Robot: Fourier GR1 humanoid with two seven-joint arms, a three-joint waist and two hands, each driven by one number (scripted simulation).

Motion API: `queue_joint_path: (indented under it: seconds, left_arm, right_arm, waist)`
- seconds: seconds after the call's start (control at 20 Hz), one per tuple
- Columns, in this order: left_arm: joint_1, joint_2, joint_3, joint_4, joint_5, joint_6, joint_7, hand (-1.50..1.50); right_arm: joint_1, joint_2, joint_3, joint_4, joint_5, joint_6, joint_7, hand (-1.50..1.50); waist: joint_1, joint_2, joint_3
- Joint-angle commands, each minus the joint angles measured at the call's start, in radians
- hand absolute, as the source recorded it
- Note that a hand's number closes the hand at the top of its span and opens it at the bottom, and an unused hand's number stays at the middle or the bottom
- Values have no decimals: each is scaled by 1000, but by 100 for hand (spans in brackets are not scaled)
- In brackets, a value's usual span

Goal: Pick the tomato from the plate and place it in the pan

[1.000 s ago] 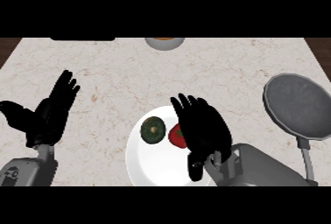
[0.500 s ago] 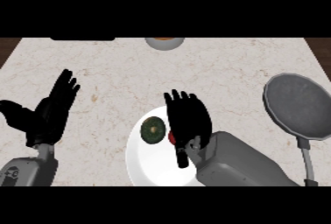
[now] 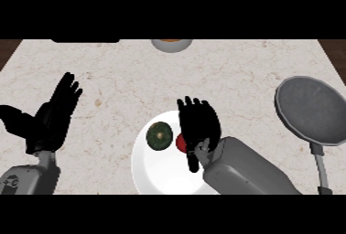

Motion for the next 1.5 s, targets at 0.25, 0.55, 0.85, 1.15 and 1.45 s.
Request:
queue_joint_path:
  seconds: [0.25,0.55,0.85,1.15,1.45]
  left_arm:
    - [58,23,42,-36,11,-60,-12,0]
    - [45,-41,12,-32,-52,-20,-7,0]
    - [2,-70,20,-3,-65,-29,-3,0]
    - [23,-55,45,-66,-57,-50,53,0]
    - [-26,-88,51,7,-81,-52,24,0]
  right_arm:
    - [28,90,-40,143,121,10,21,-150]
    - [85,140,-60,178,204,-48,-50,-150]
    - [87,142,-72,255,181,-65,-118,-150]
    - [65,140,-79,364,287,-148,-331,150]
    - [50,142,-116,405,278,-186,-359,150]
  waist:
    - [6,1,0]
    - [5,1,0]
    - [4,2,1]
    - [6,2,1]
    - [2,2,1]
